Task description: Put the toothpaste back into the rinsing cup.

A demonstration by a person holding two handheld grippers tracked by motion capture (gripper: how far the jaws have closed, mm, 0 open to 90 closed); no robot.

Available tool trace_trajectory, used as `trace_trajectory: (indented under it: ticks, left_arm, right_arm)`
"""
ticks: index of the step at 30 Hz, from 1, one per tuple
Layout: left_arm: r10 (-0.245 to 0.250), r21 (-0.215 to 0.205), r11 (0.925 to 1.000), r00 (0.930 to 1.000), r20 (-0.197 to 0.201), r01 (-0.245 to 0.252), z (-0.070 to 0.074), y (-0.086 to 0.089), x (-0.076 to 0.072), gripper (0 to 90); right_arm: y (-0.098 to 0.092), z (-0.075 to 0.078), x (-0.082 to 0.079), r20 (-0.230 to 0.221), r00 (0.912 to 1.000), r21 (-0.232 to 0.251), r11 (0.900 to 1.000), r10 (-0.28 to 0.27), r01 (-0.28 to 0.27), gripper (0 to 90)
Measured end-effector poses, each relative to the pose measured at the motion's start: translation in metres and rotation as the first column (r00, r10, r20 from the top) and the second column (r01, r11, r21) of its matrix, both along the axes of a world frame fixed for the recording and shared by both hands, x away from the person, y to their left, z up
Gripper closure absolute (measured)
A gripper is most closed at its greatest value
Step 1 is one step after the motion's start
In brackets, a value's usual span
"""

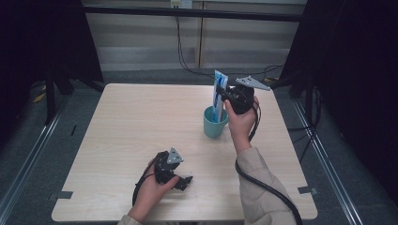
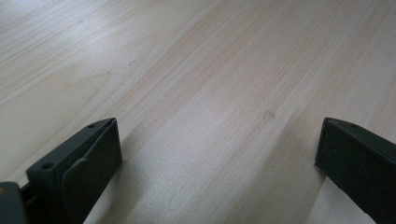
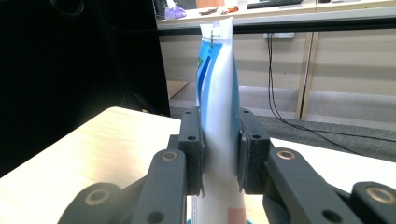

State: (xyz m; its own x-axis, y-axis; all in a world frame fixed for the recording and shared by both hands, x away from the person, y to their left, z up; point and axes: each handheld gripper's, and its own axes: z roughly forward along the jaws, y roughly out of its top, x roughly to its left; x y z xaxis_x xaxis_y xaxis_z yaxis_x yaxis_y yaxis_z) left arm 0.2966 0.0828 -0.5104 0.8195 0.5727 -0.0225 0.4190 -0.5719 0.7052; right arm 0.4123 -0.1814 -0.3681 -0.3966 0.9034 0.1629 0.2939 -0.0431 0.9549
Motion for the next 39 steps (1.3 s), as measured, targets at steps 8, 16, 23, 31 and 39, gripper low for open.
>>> trace_trajectory:
  ticks: [8,16,23,31,39]
  left_arm:
    - [-0.002,0.001,1.0000,1.0000,0.002,0.002,0.000,0.000,0.000,0.0]
    - [-0.002,0.001,1.0000,1.0000,0.002,0.002,0.000,0.001,-0.001,0.0]
    - [-0.001,0.005,1.0000,1.0000,-0.001,0.001,0.000,0.001,-0.001,0.0]
    - [-0.004,0.006,1.0000,1.0000,0.000,0.004,0.000,0.002,-0.001,0.0]
    - [-0.003,0.006,1.0000,1.0000,-0.001,0.003,0.000,0.002,-0.002,0.0]
  right_arm:
    - [0.001,-0.013,0.000,-0.019,0.9998,-0.001,1.000,-0.001,0.001,75.0]
    - [0.000,-0.022,0.001,-0.033,0.9994,0.002,1.000,-0.008,0.008,74.9]
    - [-0.001,-0.028,0.002,-0.049,0.9987,0.005,1.000,-0.015,0.015,74.9]
    - [0.001,-0.036,0.004,-0.069,0.9976,0.003,1.000,-0.012,0.012,74.8]
    - [0.002,-0.038,0.005,-0.076,0.9970,0.008,1.000,-0.011,0.011,74.4]
